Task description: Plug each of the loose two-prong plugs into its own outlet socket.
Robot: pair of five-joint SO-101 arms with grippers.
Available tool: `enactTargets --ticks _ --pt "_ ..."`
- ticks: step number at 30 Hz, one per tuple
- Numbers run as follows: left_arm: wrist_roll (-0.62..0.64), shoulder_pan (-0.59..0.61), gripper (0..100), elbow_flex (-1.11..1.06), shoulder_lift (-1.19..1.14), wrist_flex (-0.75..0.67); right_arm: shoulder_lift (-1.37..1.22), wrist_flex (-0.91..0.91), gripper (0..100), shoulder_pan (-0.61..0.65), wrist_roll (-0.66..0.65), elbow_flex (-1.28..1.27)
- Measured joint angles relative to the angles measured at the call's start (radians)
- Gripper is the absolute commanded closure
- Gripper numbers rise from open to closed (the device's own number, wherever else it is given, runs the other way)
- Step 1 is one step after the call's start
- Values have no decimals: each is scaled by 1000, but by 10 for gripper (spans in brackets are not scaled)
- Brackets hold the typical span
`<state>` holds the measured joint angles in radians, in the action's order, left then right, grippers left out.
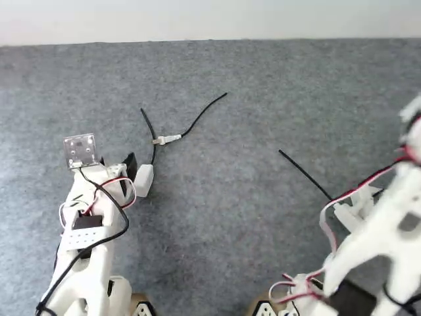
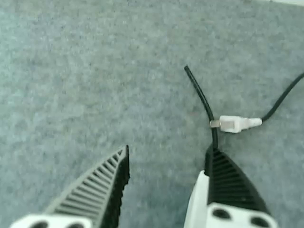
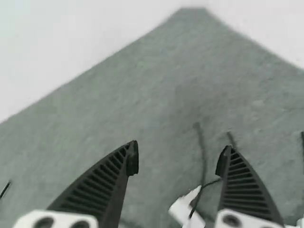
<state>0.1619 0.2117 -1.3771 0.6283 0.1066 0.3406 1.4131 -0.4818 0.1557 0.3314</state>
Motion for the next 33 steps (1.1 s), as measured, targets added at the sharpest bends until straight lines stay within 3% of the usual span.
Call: enactTargets --ticks 4,9,14,18,23,27,33 --pt "-8 -51 817 -8 0 -23 118 149 757 175 -25 0" --pt "-8 -74 964 103 -28 158 229 313 979 387 -29 2" --pt "81 -55 987 229 -158 216 318 325 992 514 -83 -121" --pt "195 -37 987 315 -284 278 370 186 990 585 -153 -407" --pt "219 -38 987 434 -436 408 465 -121 990 655 -184 -896" --pt "224 -44 987 500 -519 433 572 -388 990 677 -204 -1249" --pt "224 -187 987 535 -522 529 736 -528 990 678 -249 -1478"
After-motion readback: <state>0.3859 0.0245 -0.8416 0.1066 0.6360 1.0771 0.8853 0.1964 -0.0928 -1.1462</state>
